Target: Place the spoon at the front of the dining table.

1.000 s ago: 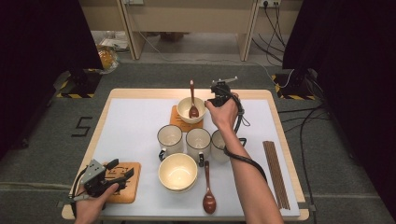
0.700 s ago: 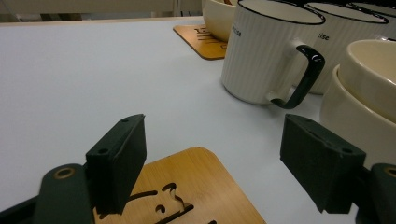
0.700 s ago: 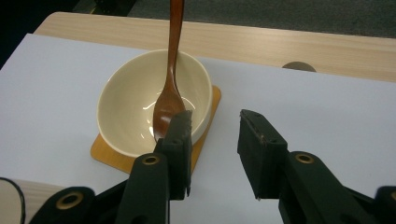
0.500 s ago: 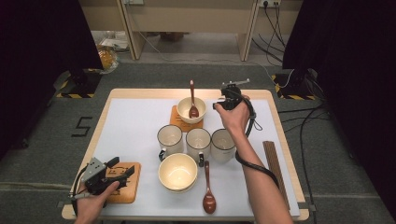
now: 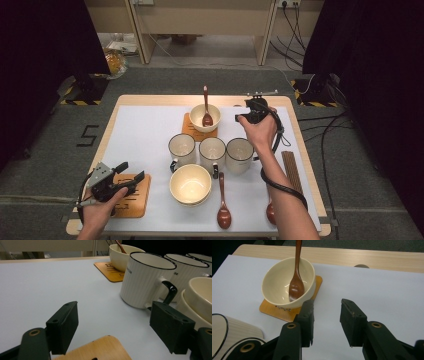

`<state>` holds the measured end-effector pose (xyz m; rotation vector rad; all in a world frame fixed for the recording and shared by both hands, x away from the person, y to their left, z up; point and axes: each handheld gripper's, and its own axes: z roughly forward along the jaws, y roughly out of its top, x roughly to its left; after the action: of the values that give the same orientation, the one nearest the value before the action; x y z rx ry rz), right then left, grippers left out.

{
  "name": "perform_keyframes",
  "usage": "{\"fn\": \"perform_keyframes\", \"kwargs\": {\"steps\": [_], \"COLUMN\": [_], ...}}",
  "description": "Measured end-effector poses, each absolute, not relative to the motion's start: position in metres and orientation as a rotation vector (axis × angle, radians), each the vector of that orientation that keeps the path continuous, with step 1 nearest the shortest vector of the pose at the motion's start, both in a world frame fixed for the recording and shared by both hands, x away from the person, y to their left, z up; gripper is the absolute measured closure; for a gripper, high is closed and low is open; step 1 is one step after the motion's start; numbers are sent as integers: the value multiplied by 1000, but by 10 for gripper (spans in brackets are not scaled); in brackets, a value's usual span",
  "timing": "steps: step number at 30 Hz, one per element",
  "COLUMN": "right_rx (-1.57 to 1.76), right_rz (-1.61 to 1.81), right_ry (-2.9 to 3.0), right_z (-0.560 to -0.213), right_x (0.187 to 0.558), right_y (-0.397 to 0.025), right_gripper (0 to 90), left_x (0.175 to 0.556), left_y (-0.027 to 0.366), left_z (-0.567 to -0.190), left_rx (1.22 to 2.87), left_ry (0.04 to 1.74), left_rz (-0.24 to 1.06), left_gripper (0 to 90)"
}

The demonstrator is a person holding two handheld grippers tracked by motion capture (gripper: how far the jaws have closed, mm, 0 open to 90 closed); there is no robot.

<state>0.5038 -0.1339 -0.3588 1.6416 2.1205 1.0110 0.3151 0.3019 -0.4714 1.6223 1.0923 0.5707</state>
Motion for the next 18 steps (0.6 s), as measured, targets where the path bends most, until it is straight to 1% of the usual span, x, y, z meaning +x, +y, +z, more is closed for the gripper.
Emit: {"fn": "perform_keyframes", "kwargs": {"steps": [10,18], "right_rx": [1658,1669], "right_rz": [1052,1052], "right_ry": [2091,2072], "right_z": [-360,-364], "right_x": [491,482], "right_y": [-151,-163], "right_gripper": [626,622], "left_x": [334,345], "left_y": [300,295], "left_z": [-460,-457], "left_rx": [1599,1601], "left_ry": [1073,1067], "left_rz": [576,574], "left_gripper": [225,225]}}
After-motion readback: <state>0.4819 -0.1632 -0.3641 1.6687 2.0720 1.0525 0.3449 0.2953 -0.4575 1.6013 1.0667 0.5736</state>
